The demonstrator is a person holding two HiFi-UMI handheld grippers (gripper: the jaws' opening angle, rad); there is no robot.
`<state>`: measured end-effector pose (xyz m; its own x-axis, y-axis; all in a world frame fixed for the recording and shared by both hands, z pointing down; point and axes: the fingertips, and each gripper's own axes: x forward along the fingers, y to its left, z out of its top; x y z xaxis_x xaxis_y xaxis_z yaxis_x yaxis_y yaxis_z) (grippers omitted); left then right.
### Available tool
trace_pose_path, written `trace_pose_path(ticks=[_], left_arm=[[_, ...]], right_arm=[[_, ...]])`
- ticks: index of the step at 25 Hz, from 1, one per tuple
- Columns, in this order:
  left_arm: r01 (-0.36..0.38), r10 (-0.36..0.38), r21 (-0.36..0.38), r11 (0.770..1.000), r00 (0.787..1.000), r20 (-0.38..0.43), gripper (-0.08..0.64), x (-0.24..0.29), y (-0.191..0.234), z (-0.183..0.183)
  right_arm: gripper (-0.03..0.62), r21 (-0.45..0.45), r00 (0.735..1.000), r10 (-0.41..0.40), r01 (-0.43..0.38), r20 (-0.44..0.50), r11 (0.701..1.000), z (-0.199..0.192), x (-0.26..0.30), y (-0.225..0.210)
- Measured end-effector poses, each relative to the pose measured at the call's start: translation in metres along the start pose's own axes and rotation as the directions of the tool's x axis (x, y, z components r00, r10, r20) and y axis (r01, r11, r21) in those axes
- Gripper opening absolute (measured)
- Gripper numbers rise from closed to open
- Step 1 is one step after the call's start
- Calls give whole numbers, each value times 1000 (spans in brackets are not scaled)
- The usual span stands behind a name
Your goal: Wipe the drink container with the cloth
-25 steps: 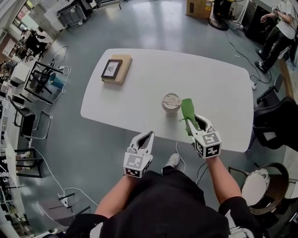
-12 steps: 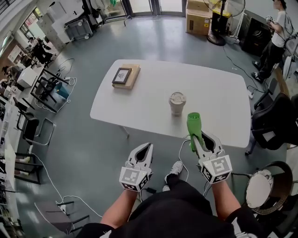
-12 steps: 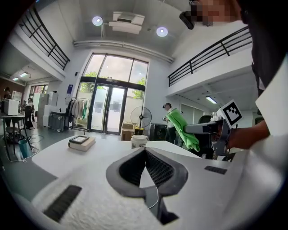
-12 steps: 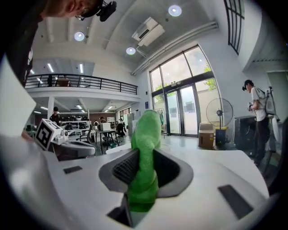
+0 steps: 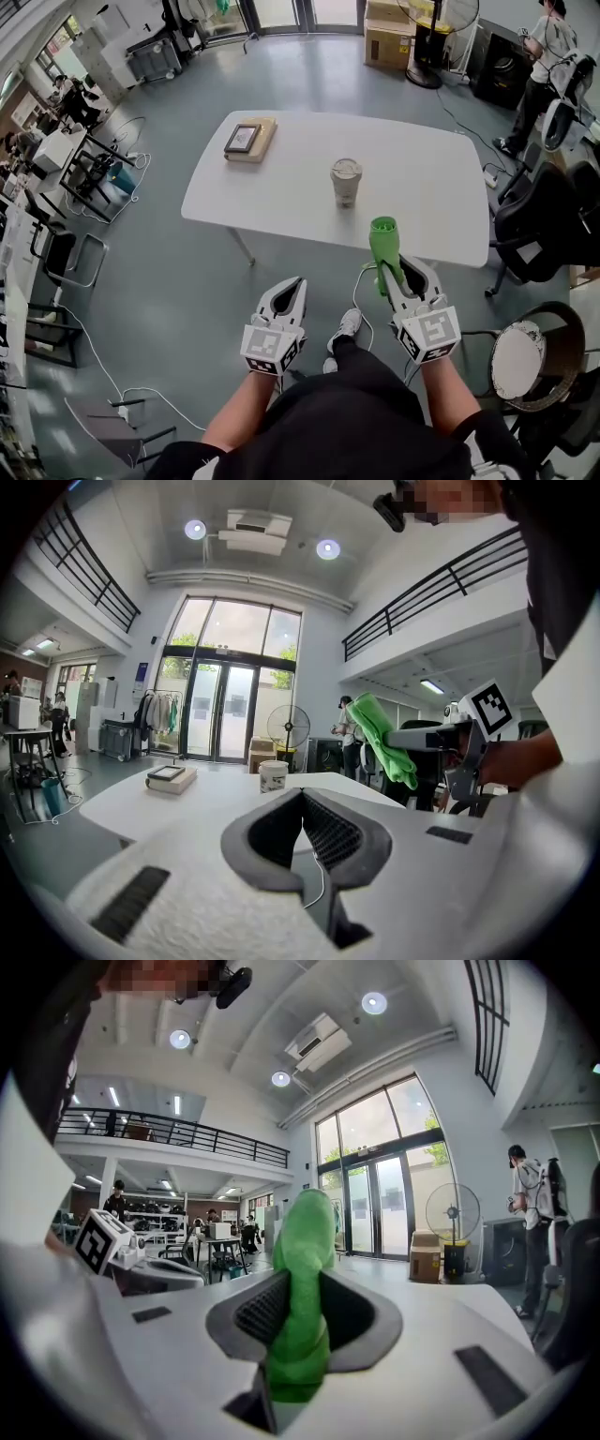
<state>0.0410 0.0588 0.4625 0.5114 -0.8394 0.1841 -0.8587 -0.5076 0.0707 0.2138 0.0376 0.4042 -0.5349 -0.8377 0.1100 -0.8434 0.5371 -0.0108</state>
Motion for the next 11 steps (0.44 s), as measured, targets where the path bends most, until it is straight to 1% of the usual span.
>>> trace_pose_path(ticks=[6, 11], left_arm=[[-1, 1, 22, 1000, 1000, 26, 14, -9, -9, 7], [-12, 11, 35, 999, 999, 33, 14, -16, -6, 15]], right_arm=[[100, -21, 999, -8, 9, 33, 1000, 4, -12, 10], [101, -18, 999, -8, 8, 33, 1000, 8, -10, 17]])
